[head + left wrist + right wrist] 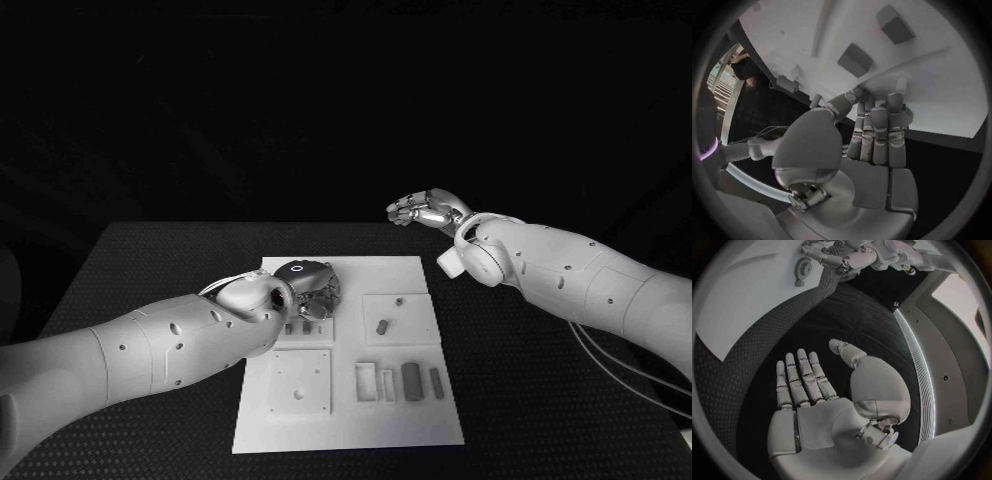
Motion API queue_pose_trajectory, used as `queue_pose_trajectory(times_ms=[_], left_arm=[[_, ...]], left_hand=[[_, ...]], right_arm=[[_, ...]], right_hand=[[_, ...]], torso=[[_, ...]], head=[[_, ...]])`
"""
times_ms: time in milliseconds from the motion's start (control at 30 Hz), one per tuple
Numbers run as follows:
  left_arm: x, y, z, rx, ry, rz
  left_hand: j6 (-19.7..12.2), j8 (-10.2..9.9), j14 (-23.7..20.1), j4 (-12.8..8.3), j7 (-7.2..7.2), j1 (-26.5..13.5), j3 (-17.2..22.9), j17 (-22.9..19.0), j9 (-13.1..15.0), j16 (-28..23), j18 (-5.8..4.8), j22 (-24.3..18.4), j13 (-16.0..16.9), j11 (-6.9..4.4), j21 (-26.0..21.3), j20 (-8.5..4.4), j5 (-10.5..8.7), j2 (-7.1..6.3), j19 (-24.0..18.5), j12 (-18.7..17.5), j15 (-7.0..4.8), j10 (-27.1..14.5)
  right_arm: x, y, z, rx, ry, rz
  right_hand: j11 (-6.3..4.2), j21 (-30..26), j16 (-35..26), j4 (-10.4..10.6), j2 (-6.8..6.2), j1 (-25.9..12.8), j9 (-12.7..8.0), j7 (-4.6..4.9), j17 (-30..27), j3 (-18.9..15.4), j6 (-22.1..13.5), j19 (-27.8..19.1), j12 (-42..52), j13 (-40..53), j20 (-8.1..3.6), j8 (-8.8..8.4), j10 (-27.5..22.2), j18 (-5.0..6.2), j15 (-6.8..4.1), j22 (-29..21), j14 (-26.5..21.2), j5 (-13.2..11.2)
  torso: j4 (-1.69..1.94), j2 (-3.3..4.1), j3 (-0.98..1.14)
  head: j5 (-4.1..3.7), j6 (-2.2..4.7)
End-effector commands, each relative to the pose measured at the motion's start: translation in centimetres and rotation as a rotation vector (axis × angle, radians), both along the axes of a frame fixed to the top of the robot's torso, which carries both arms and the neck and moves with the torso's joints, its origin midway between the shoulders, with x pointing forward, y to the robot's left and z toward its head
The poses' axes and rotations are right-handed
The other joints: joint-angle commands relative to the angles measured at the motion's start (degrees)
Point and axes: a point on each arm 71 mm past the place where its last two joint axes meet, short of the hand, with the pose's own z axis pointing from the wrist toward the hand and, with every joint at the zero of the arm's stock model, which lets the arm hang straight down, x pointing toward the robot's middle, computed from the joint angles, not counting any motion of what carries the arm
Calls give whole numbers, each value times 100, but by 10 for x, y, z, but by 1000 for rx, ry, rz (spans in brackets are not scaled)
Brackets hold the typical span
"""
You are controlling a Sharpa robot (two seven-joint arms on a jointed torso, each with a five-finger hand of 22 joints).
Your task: Assemble the parts on the task board
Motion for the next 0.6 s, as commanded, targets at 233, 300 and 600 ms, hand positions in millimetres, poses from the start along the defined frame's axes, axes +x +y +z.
queue_pose_trajectory(times_ms=[233,300,600], left_arm=[[-3,5,-12,59,27,13],[-3,5,-12,54,21,13],[-2,5,-9,28,-7,10]], left_hand=[[252,121,193,22,-89,129,173,-13,45,74,391,116,107,-100,72,-82,24,113,164,72,-95,313],[289,138,219,26,-104,128,192,-18,54,73,387,115,124,-115,79,-93,23,132,187,82,-110,355],[391,181,315,36,-150,102,244,-37,82,64,376,107,178,-160,95,-136,23,181,268,97,-156,462]], right_arm=[[-1,3,0,4,-4,22],[-1,2,0,3,-4,22],[-1,3,0,4,-5,23]], right_hand=[[-8,-25,-25,15,20,-27,-9,43,-8,-15,-41,-9,-28,-8,29,21,38,-42,36,9,-17,1],[-8,-25,-25,15,20,-28,-10,43,-9,-16,-41,-9,-28,-8,29,21,38,-42,36,9,-17,0],[-7,-28,-26,17,21,-30,-11,43,-9,-16,-41,-8,-29,-8,29,23,39,-42,36,12,-18,0]], torso=[[-2,2,3],[-5,2,4],[-4,3,3]], head=[[7,2],[11,0],[12,6]])
